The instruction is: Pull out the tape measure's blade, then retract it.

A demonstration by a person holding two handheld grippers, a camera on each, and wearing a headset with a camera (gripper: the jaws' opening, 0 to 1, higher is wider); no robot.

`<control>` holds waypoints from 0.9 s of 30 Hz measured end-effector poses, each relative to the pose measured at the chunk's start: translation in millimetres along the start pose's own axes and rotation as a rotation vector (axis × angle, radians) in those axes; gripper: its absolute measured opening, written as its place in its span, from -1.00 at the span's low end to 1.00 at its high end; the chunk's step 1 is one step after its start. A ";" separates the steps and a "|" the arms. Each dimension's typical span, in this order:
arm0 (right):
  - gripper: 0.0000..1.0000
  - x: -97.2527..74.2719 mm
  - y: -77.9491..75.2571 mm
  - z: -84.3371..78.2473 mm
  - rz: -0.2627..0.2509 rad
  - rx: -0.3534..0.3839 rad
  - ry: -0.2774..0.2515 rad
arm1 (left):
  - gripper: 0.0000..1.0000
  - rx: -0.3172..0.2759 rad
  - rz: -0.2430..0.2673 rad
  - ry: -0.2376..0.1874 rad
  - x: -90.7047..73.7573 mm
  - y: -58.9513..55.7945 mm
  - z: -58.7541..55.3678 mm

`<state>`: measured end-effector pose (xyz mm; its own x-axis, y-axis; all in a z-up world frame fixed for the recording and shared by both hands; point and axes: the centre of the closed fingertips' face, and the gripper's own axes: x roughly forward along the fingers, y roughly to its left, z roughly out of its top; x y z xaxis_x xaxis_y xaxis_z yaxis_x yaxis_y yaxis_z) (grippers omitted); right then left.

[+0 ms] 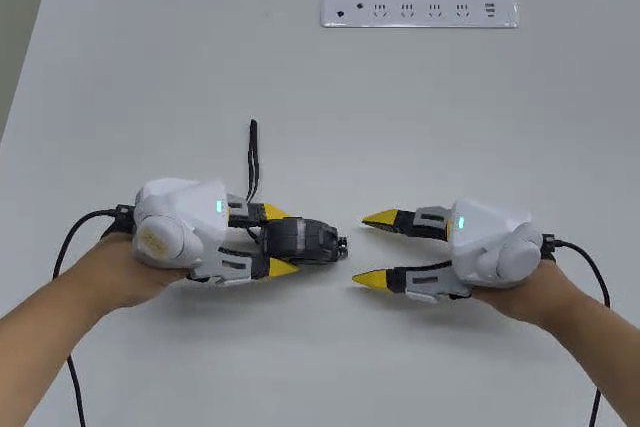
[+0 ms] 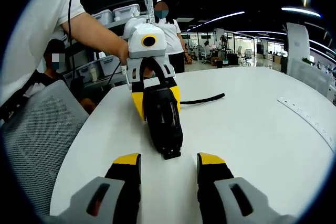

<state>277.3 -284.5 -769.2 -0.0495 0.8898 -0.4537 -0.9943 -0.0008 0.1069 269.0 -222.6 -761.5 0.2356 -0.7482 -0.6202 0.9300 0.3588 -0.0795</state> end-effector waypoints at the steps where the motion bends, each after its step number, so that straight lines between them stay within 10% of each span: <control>1: -0.15 0.3 2.7 1.1 0.001 -0.002 -0.002 | -0.42 -0.001 0.001 -0.001 0.1 -0.2 0.5; 27: -0.35 19.4 -0.9 -4.4 0.029 -0.014 -0.001 | -0.42 0.000 0.000 -0.005 -0.8 -2.4 4.4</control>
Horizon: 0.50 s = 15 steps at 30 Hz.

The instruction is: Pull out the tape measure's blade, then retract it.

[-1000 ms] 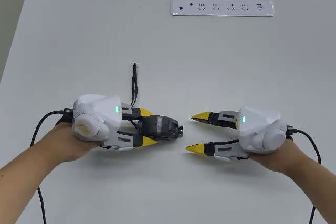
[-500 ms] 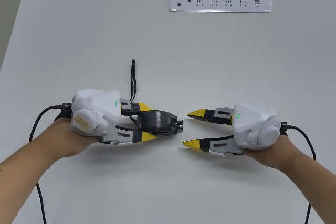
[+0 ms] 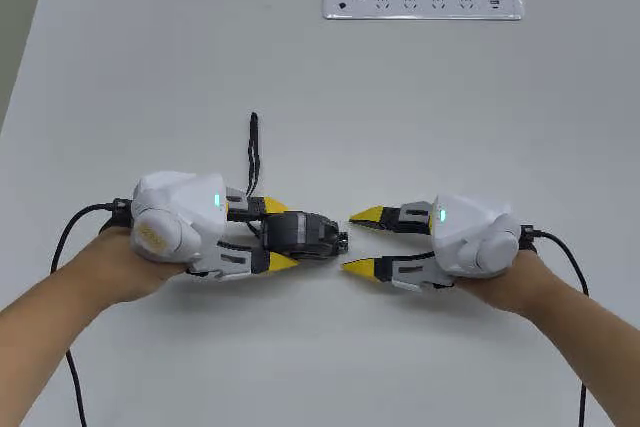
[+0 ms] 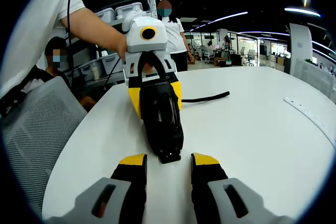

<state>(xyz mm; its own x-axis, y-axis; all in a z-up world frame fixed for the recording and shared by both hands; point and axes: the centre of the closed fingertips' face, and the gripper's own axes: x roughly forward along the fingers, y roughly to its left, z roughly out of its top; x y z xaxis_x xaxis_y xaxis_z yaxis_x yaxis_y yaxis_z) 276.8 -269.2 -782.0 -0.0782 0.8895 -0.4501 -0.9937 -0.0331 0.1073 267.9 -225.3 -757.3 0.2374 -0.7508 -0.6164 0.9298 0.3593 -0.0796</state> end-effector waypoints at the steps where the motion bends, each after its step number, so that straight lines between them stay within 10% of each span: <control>1: -0.36 0.6 -0.3 -0.4 0.000 -0.006 0.000 | -0.42 0.000 0.000 0.000 0.1 0.3 -0.5; 15: -0.55 7.8 -1.5 -0.7 0.008 -0.054 -0.001 | -0.42 -0.004 0.004 0.004 0.6 1.7 -2.2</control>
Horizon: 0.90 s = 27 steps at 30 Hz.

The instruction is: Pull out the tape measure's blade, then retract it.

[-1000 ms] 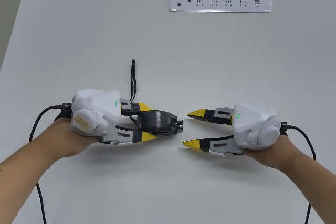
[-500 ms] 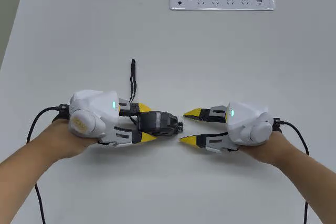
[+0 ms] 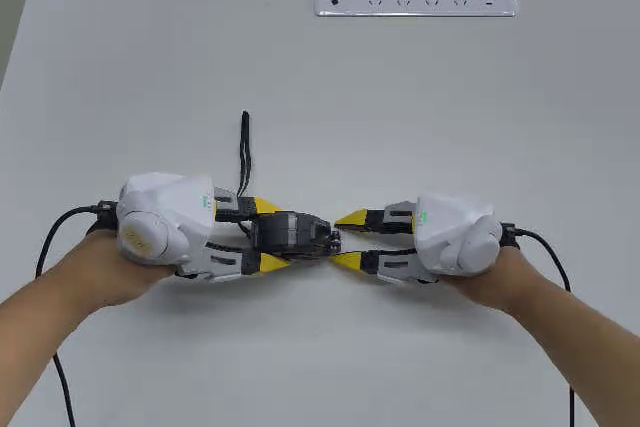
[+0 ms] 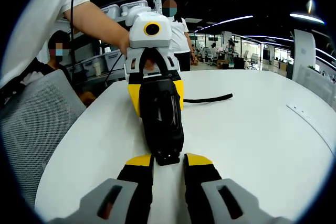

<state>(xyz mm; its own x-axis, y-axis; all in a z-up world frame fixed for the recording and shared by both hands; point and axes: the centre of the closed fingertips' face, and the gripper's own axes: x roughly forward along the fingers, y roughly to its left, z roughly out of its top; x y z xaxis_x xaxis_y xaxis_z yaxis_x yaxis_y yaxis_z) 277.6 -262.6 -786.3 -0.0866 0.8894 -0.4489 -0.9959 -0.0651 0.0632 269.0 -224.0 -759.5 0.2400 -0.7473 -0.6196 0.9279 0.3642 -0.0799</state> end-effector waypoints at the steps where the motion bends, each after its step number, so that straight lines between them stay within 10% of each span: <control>1: -0.55 0.4 0.1 0.3 0.000 -0.006 -0.002 | -0.42 -0.001 0.000 0.001 0.0 0.0 0.0; 27: -0.76 -2.9 6.3 -1.7 0.036 -0.026 -0.011 | -0.42 0.018 -0.011 -0.005 1.0 0.7 -0.1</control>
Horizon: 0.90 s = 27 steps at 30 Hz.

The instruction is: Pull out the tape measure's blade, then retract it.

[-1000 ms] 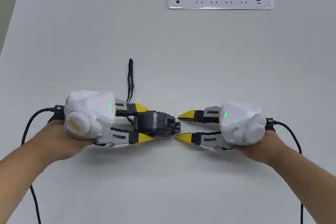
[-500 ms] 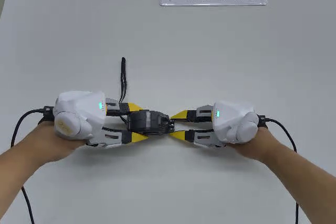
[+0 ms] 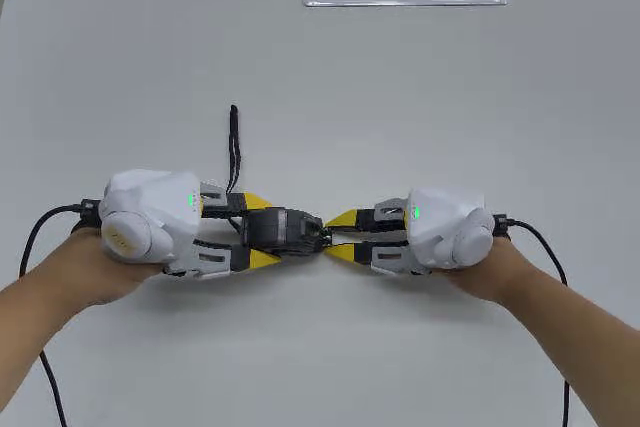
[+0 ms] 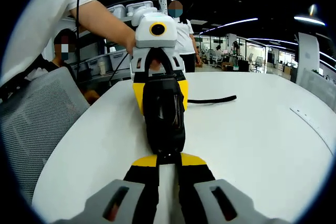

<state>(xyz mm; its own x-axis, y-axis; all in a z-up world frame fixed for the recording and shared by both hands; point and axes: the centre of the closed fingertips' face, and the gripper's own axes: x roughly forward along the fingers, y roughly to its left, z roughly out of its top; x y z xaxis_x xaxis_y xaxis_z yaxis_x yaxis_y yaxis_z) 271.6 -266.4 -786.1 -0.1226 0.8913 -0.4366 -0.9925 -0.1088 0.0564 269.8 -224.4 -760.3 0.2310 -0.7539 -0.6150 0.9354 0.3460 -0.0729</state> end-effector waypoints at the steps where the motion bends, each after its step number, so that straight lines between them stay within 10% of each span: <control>1: -0.76 0.0 -0.1 0.0 0.000 0.001 0.000 | -0.42 -0.003 0.001 0.000 -0.1 -0.1 0.0; 27: -0.79 -0.3 -2.3 -3.3 0.000 -0.008 0.016 | -0.43 0.004 0.000 0.007 -0.8 0.2 -1.2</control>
<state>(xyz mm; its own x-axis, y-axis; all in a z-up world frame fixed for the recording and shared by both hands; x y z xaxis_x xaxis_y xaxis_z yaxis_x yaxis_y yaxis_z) 273.9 -267.9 -789.0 -0.1229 0.8842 -0.4506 -0.9924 -0.1126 0.0498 269.5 -223.1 -760.8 0.2290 -0.7503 -0.6202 0.9366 0.3434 -0.0697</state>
